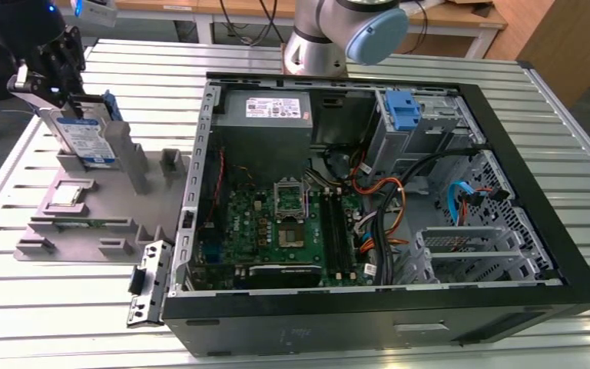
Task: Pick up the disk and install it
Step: 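Pick up the disk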
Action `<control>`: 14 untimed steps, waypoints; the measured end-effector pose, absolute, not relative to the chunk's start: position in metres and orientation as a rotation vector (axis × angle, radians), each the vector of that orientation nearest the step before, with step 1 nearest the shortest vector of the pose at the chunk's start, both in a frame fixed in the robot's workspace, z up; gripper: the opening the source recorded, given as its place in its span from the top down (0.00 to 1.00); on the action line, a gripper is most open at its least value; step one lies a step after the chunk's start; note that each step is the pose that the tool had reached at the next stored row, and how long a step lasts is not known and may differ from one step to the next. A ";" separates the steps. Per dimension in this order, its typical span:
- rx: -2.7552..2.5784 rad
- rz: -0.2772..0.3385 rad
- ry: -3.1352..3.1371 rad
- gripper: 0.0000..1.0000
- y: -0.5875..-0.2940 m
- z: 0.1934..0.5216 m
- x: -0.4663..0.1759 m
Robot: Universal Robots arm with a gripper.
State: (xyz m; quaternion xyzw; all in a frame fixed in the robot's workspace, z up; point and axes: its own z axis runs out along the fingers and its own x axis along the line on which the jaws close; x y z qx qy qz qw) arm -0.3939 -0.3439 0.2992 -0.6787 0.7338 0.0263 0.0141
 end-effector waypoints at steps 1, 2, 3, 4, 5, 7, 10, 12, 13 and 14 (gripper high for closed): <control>-2.113 0.082 2.285 0.65 -0.344 0.299 -0.394; -2.113 0.082 2.285 0.65 -0.344 0.299 -0.394; -2.113 0.082 2.285 0.65 -0.344 0.299 -0.394; -2.113 0.082 2.285 0.65 -0.344 0.299 -0.394; -2.114 0.082 2.285 0.65 -0.344 0.299 -0.394; -2.114 0.082 2.285 0.65 -0.345 0.299 -0.394; -2.113 0.082 2.285 0.65 -0.345 0.299 -0.394; -2.118 0.082 2.280 0.65 -0.345 0.299 -0.394; -2.122 0.082 2.277 0.65 -0.345 0.299 -0.394; -2.126 0.082 2.274 0.65 -0.345 0.299 -0.394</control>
